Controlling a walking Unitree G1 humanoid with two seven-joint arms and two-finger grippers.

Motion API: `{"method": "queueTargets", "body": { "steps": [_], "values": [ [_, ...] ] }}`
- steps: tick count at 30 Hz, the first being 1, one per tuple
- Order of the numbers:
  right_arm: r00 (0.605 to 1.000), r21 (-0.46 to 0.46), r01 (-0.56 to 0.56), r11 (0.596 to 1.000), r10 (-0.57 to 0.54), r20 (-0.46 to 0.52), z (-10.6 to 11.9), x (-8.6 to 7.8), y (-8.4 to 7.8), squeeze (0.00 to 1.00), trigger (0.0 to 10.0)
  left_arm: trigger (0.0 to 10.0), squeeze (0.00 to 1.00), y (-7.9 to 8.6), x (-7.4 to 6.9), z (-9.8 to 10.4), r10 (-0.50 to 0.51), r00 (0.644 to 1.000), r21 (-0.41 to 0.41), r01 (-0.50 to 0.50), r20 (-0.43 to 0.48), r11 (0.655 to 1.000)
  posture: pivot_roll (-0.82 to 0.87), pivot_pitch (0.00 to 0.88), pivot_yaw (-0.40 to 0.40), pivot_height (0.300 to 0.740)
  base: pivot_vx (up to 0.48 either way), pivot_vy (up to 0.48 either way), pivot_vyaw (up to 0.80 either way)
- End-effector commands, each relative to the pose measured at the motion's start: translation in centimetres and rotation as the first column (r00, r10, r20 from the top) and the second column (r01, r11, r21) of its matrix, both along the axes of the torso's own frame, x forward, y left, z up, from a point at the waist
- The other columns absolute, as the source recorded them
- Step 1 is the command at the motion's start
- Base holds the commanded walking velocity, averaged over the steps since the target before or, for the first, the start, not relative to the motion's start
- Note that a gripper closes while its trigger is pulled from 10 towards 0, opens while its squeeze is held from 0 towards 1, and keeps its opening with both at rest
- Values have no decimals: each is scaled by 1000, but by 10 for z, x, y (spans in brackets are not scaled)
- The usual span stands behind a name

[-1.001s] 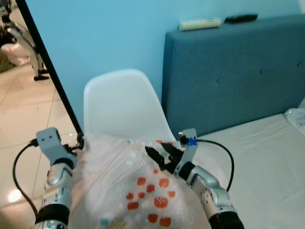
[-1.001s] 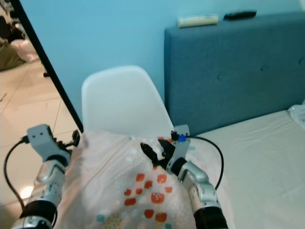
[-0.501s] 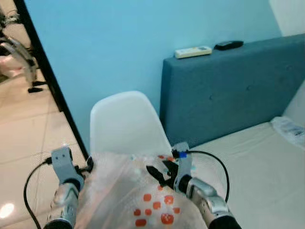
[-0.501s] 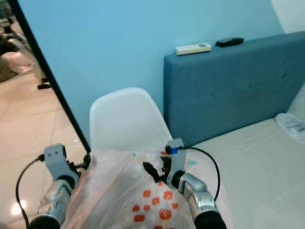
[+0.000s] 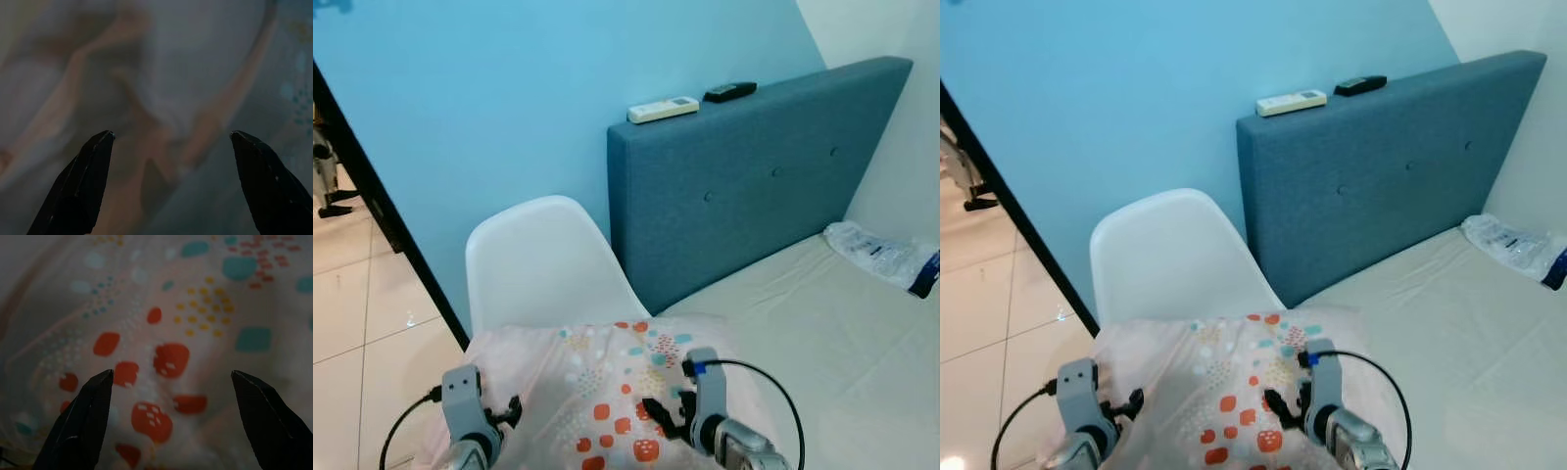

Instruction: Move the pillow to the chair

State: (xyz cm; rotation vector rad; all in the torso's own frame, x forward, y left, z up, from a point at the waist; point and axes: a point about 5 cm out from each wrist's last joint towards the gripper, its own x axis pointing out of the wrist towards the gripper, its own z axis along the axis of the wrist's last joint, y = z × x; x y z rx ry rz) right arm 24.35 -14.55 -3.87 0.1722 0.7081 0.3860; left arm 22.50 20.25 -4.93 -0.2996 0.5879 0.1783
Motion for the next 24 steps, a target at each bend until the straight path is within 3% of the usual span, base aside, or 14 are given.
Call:
{"method": "queueTargets", "body": {
  "steps": [1,3,6,10,12,24],
  "values": [
    [1000,-27,16,999,-17,-20,-6,-5,-2,0,10000,10000,0,-3,-5,-5,-19,999,0,19,-39,1000,-9,0,35,740,-390,0,0],
    [999,-74,18,997,-21,-42,-11,-10,-6,0,10000,10000,0,-5,-8,-8,-31,998,5,31,-62,999,-9,0,36,740,-386,0,0],
    [995,-217,-13,976,-9,-103,-25,-28,-17,0,10000,10000,0,-8,-16,-15,-34,992,10,36,-121,999,-2,0,35,740,-385,0,0],
    [991,-254,3,967,-38,-132,-31,-36,-22,0,10000,10000,0,-10,-20,-18,-35,988,10,37,-151,999,-2,0,35,740,-394,0,0],
    [984,-321,-6,947,-51,-168,-38,-48,-29,0,10000,10000,0,-13,-27,-24,-38,981,1,38,-188,999,-5,0,37,740,-412,0,0],
    [978,-355,-22,935,-54,-203,-45,-59,-28,0,10000,10000,0,-18,-30,-27,-63,974,3,65,-216,998,-6,0,37,740,-410,0,0]
  ]
}}
